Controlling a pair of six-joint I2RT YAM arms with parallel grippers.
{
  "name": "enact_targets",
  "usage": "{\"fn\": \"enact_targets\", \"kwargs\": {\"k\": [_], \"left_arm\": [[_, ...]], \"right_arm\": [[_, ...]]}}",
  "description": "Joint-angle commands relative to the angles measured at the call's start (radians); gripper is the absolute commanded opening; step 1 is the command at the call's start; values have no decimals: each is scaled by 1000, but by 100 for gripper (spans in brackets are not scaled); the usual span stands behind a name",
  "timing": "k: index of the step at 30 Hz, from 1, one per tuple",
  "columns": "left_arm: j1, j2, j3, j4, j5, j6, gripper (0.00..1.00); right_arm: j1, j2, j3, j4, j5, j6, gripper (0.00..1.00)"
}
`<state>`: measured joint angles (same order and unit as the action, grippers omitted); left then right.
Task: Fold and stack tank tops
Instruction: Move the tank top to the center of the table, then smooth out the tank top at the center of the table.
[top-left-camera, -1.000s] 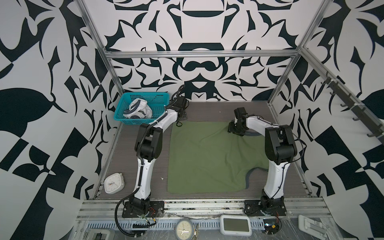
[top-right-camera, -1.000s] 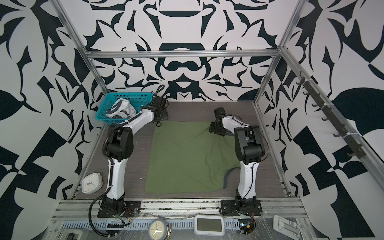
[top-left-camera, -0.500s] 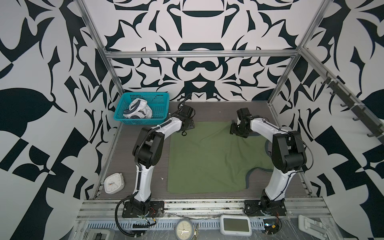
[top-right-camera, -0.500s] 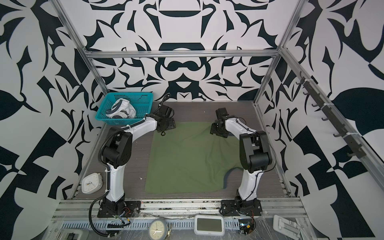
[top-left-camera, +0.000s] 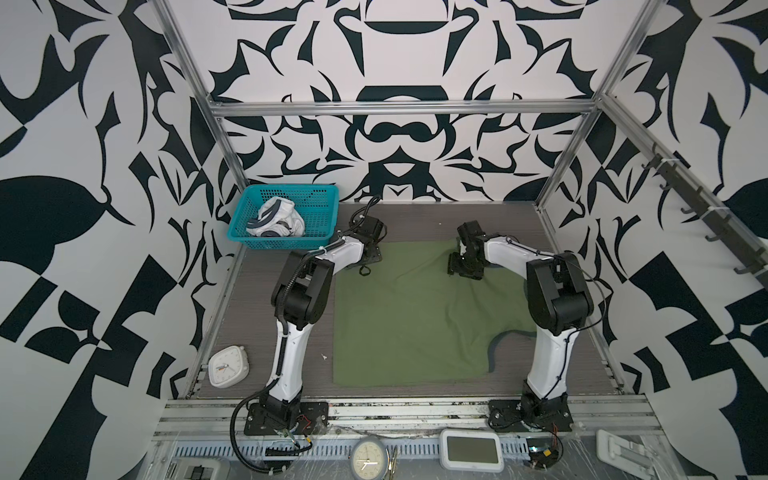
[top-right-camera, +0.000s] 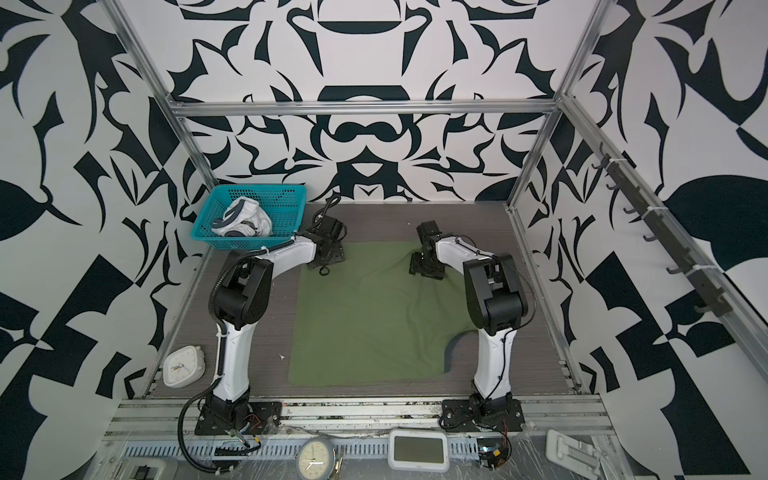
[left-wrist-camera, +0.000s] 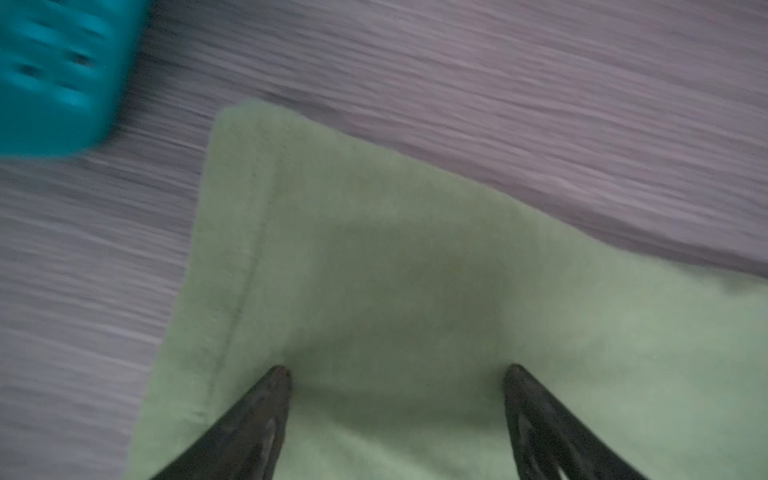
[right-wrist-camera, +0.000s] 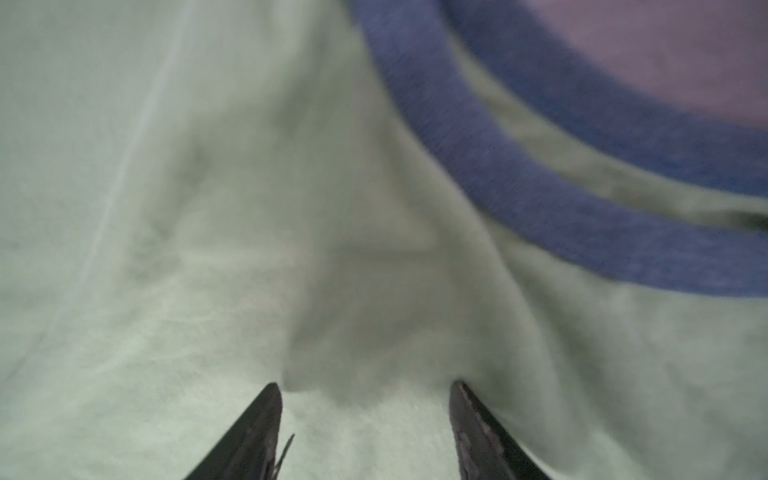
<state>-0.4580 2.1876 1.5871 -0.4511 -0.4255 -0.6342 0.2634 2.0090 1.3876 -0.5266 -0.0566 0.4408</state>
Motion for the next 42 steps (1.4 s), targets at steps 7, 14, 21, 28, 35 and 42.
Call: {"fn": "enact_targets", "kwargs": {"k": [7,14,21,28,35,42], "left_arm": [[16,41,90,-120,-135,45,84],[0,-95,34,-57,23,41,84],[-10,-160,-94,64,209,-11,84],[-11,-160,-196,128,231,-36,84],[7,-120,-234,163,230,-58,84],[54,-82,-229,150,195,-57,84]], "right_arm": [[-122,-209,-49,-70,-46,-10,83],[-372,-545,-346,-56,-33,51,83],[-458,-520,-408,-21,-102,83,84],[-478,-459,-459,12,-122,135,84],[-567,-417,-529,31,-122,169,84],[-624,-448,-495,-12,-48,135,83]]}}
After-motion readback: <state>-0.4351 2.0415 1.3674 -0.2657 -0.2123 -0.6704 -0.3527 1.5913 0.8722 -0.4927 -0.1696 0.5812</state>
